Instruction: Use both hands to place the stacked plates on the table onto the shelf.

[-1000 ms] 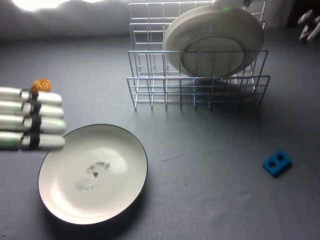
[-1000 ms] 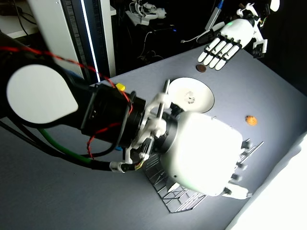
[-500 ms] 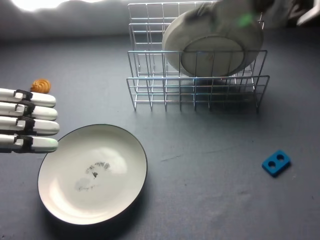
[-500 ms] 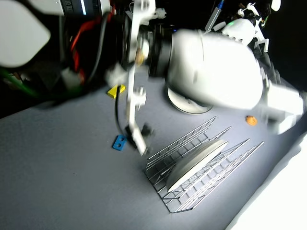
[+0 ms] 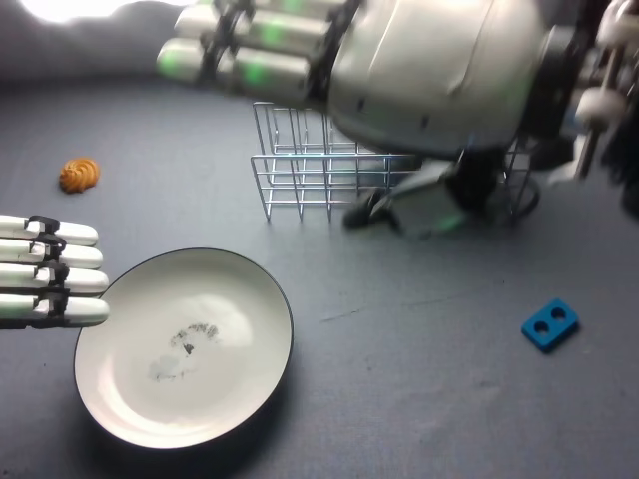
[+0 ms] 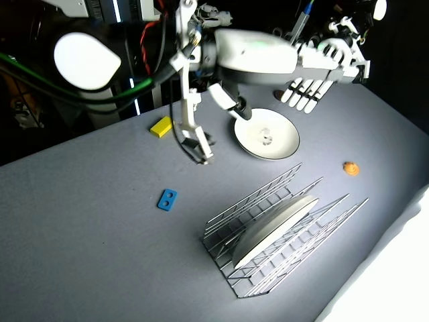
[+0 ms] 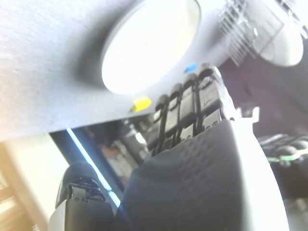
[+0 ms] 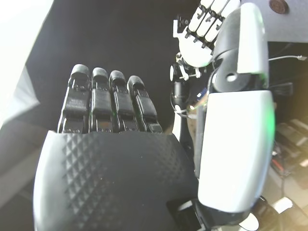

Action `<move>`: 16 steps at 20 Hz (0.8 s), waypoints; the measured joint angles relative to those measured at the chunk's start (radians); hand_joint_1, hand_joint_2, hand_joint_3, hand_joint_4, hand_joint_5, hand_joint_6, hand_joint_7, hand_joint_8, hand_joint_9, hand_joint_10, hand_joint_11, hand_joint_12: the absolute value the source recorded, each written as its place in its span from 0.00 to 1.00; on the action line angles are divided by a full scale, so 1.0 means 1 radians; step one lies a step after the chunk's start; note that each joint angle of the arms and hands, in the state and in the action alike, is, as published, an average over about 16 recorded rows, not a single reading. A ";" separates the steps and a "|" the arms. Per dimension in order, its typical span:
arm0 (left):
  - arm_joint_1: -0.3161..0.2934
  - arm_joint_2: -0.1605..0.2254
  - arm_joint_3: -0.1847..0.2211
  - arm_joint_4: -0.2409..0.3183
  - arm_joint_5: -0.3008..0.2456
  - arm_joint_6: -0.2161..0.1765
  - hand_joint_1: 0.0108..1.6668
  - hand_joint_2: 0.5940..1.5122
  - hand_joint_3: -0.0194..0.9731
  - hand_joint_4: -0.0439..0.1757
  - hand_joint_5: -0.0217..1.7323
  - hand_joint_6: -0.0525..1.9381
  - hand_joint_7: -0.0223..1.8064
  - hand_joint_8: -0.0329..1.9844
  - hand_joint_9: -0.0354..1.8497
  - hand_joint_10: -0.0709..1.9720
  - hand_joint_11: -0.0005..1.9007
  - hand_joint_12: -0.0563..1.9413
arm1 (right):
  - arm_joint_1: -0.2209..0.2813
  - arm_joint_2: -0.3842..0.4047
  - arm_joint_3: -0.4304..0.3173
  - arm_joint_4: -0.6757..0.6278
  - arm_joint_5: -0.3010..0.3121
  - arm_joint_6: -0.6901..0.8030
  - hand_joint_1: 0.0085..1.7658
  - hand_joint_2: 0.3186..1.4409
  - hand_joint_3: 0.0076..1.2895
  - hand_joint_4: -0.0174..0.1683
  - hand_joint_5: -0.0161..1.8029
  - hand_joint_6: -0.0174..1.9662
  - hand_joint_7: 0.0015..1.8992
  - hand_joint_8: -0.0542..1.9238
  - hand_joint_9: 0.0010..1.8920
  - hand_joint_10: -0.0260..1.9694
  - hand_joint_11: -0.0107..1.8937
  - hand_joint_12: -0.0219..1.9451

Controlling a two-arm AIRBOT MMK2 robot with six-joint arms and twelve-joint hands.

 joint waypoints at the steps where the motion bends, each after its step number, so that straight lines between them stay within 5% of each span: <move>1: 0.013 -0.004 -0.003 -0.009 0.007 0.001 0.00 0.52 0.03 0.22 0.03 0.04 0.02 0.02 0.03 0.04 0.01 0.03 | -0.018 -0.004 -0.005 0.011 0.008 -0.015 0.60 0.49 0.01 0.12 0.02 0.02 0.01 0.04 0.01 0.02 0.01 0.03; 8: 0.092 -0.025 -0.029 -0.073 0.042 0.007 0.00 0.53 0.03 0.21 0.03 0.04 0.02 0.02 0.03 0.04 0.01 0.03 | -0.107 -0.031 -0.021 0.042 0.045 -0.075 0.61 0.46 0.01 0.12 0.02 0.02 0.01 0.03 0.01 0.02 0.02 0.02; 16: 0.155 -0.041 -0.067 -0.122 0.057 0.018 0.00 0.53 0.03 0.19 0.03 0.03 0.02 0.02 0.03 0.04 0.01 0.04 | -0.145 -0.042 -0.024 0.044 0.050 -0.107 0.61 0.47 0.01 0.12 0.02 0.02 0.01 0.04 0.01 0.02 0.02 0.02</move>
